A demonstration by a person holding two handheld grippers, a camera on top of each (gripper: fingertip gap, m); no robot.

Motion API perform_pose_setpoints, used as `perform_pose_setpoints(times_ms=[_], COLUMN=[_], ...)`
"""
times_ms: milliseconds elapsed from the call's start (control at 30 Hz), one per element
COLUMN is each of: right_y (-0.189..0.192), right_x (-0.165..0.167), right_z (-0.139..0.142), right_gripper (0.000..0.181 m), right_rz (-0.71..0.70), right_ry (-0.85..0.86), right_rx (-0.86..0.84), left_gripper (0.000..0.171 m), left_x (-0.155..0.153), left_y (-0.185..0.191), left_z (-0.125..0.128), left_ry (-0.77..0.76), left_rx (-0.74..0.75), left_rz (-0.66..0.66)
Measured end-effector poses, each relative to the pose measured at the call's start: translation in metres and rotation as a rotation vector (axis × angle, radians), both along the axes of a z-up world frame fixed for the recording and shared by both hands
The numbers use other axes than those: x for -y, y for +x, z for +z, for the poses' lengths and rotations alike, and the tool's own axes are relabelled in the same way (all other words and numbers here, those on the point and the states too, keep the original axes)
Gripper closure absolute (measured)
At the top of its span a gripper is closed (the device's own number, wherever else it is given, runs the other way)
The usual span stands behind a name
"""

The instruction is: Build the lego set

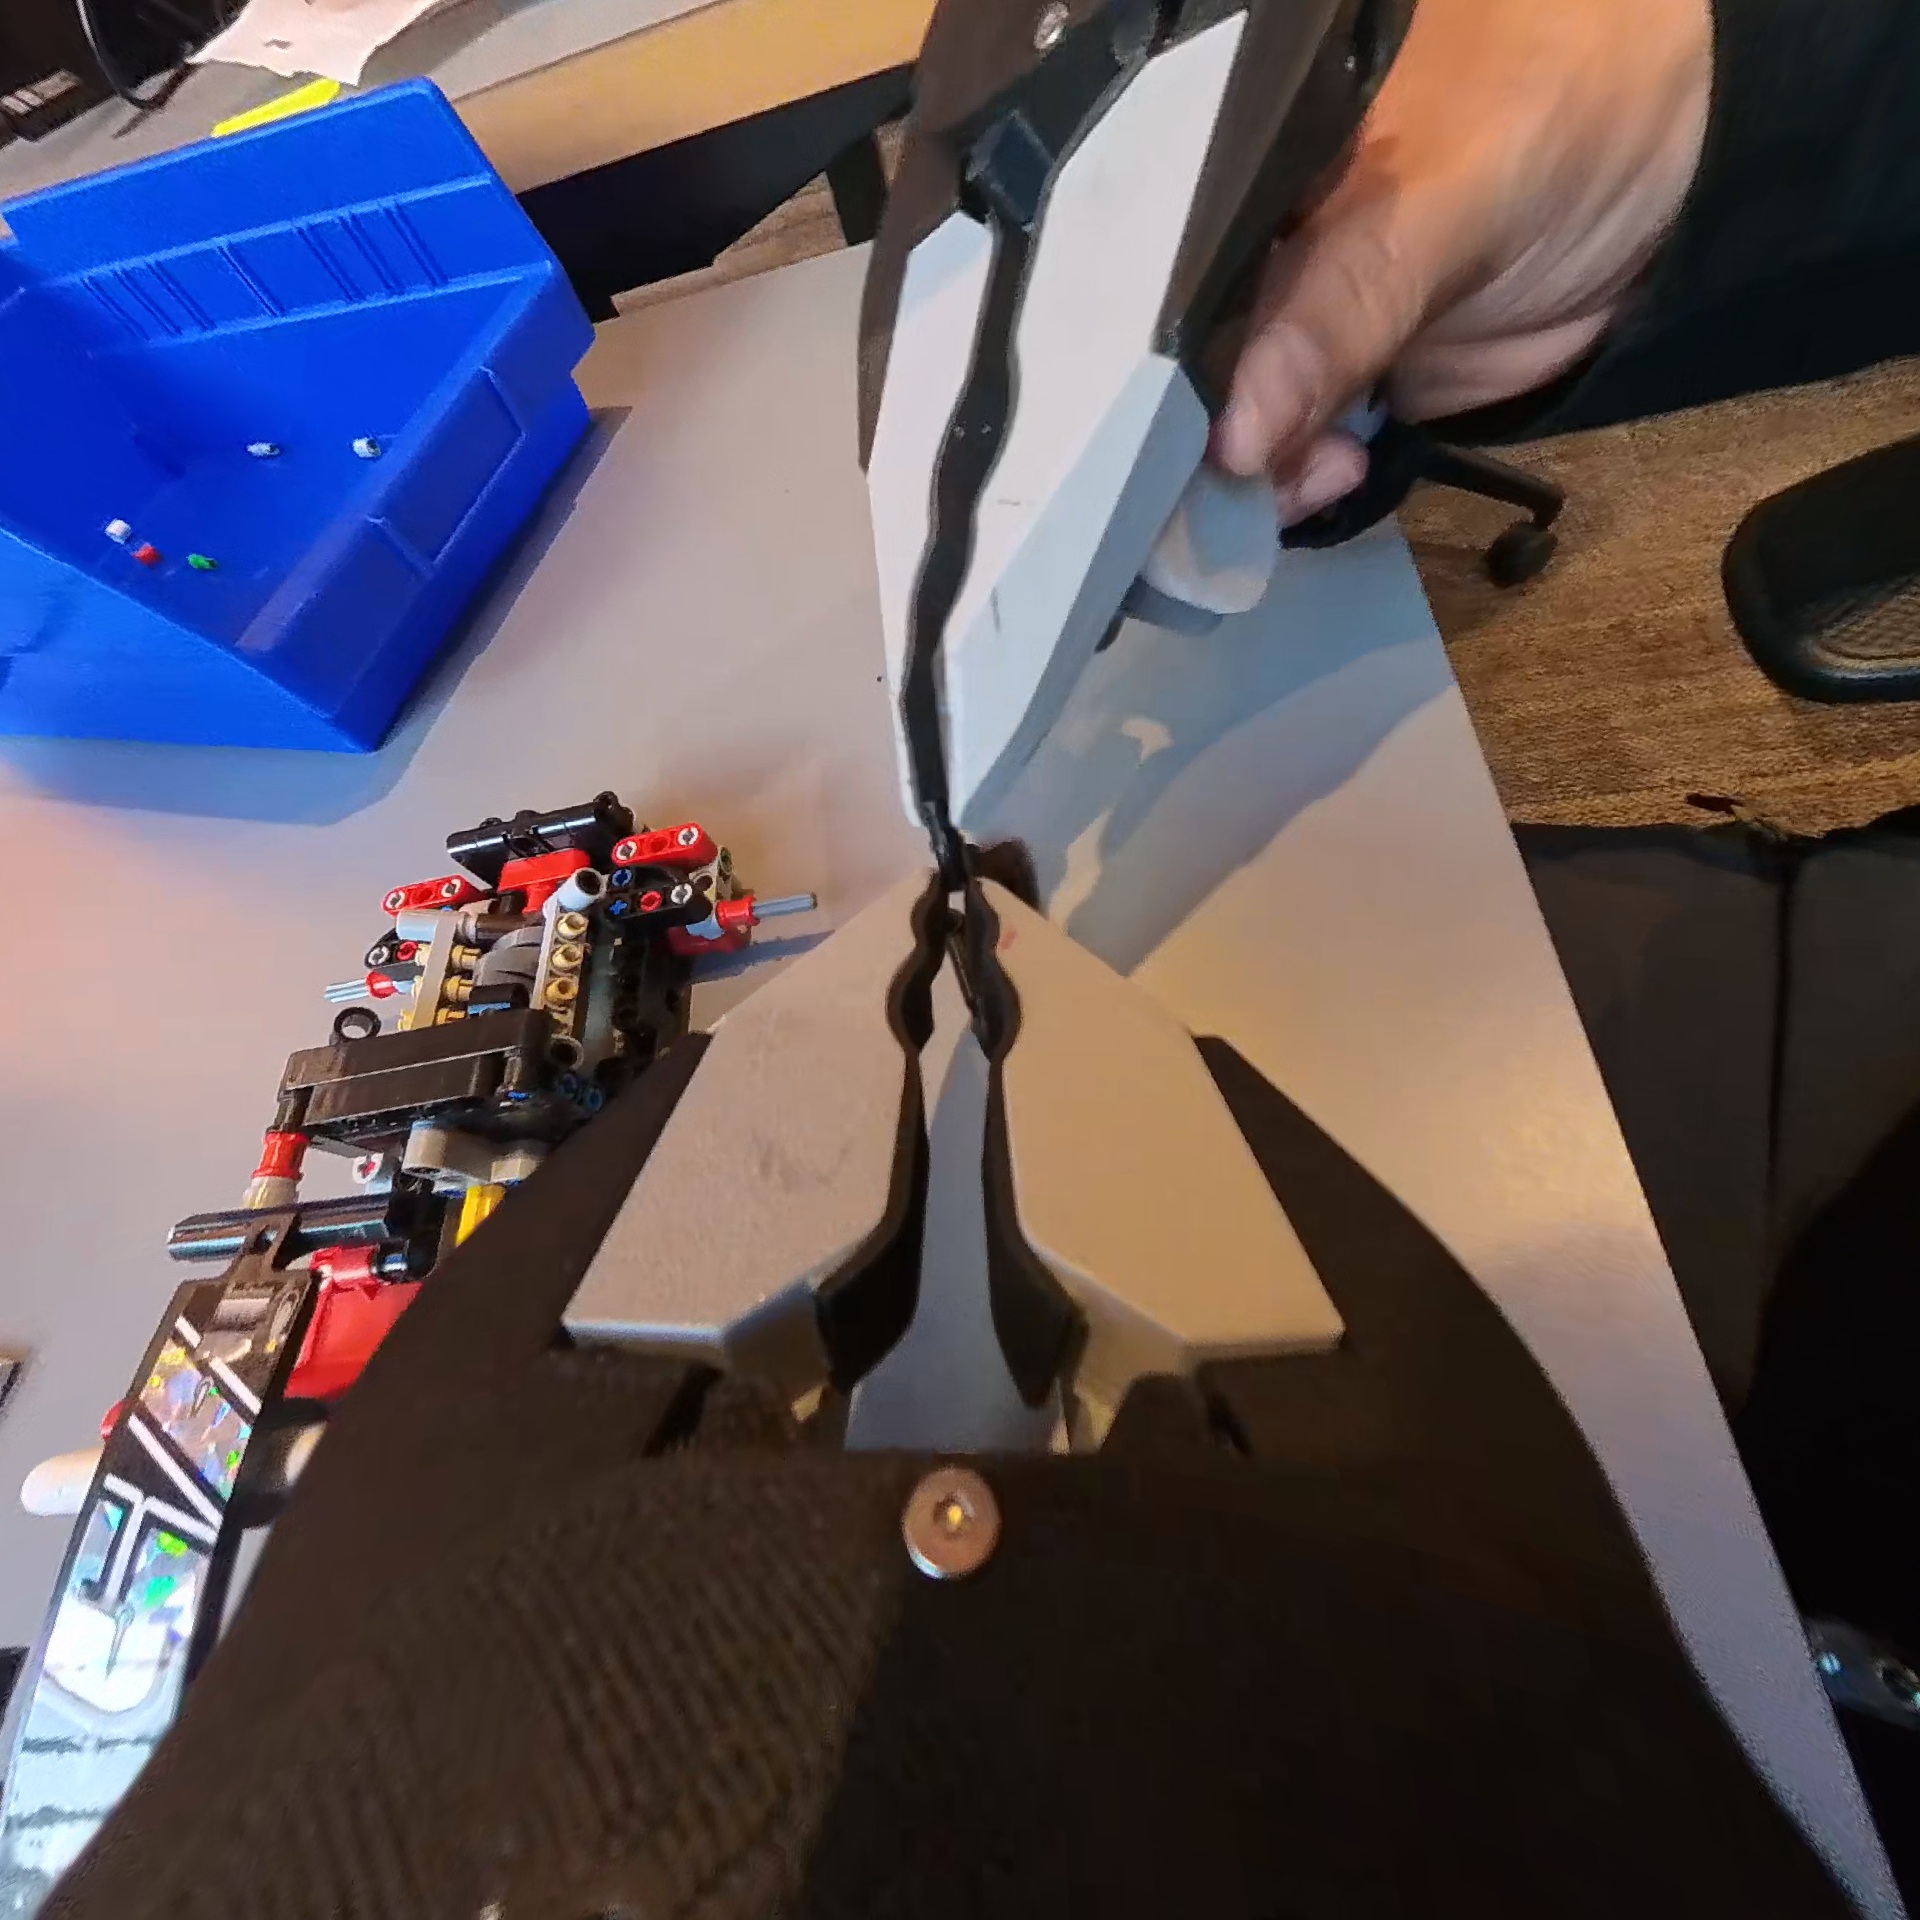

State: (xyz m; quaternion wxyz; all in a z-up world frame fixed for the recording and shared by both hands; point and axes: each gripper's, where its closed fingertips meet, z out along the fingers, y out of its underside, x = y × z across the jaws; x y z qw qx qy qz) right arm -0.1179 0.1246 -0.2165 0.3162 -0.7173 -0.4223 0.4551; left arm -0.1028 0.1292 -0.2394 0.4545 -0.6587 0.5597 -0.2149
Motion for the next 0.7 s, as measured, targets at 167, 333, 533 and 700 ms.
perform_pose_setpoints(times_ms=[167, 333, 533, 700], right_y=[0.000, -0.001, -0.002, 0.001], right_x=[-0.001, -0.001, -0.001, -0.004], right_z=[-0.004, -0.007, -0.008, -0.013], right_gripper=[0.181, 0.181, 0.180, 0.181], right_rz=[0.030, 0.047, 0.058, 0.045], right_ry=[-0.034, -0.060, -0.076, -0.064], right_rx=[0.023, 0.019, 0.038, 0.068], left_gripper=[0.171, 0.171, 0.171, 0.171], left_x=[0.001, 0.000, 0.000, -0.002], left_y=[0.000, -0.001, -0.001, -0.002], left_z=[-0.002, -0.006, -0.008, -0.010], left_ry=[0.010, 0.021, 0.020, 0.019], left_rx=[-0.018, -0.046, -0.060, -0.066], left_rz=[-0.010, -0.008, -0.008, 0.012])
